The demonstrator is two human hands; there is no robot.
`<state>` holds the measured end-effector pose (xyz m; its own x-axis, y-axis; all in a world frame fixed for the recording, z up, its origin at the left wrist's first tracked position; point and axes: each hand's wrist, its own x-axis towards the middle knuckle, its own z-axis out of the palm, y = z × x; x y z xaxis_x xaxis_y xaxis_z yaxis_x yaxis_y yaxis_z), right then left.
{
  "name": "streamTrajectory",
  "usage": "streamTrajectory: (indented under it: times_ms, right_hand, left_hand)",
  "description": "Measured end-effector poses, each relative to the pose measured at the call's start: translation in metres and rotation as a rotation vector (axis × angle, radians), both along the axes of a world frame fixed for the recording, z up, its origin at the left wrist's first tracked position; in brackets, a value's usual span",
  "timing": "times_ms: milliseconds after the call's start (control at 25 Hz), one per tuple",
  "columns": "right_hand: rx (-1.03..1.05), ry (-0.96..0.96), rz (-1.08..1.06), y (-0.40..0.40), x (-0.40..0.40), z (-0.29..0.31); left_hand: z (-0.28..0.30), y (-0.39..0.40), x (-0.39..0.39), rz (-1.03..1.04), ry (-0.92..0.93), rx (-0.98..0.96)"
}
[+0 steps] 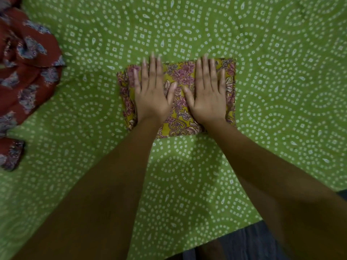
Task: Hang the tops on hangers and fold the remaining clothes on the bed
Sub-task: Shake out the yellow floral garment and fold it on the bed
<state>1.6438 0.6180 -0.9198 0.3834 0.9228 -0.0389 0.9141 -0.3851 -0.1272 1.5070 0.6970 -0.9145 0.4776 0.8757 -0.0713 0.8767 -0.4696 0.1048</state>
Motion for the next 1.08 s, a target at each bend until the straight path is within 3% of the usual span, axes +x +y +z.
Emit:
streamTrajectory:
  times_ms: [200,320,440,520,640,720,800,880,1080]
  right_hand:
    - [-0.063,0.198,-0.457,-0.058,0.016,0.022]
    - [0.07,0.723,-0.672,-0.047,0.021,0.051]
    - [-0.103,1.292,-0.815,-0.026,0.028,0.101]
    - [-0.177,1.474,-0.807,-0.015,0.027,0.144]
    - [-0.153,1.619,-0.684,0.0,0.015,0.233]
    - [-0.111,1.661,-0.586,0.005,0.002,0.301]
    - [-0.075,1.622,-0.519,0.002,-0.015,0.379]
    - [0.008,1.606,-0.454,-0.012,-0.022,0.457]
    - [0.554,1.66,-0.416,-0.107,0.003,0.636]
  left_hand:
    - [0.009,-0.044,-0.079,0.191,0.031,-0.133]
    - [0.021,-0.065,-0.102,0.118,0.126,-0.223]
    - [0.049,-0.075,-0.11,0.213,0.14,-0.343]
    - [0.083,-0.081,-0.108,0.322,0.064,-0.375]
    - [0.156,-0.089,-0.105,0.184,0.066,-0.341]
    - [0.201,-0.094,-0.105,0.204,-0.004,-0.394]
    - [0.25,-0.094,-0.105,0.425,-0.155,-0.627]
    - [0.296,-0.101,-0.101,0.648,-0.4,-1.044]
    - [0.424,-0.129,-0.057,0.398,-0.758,-1.669]
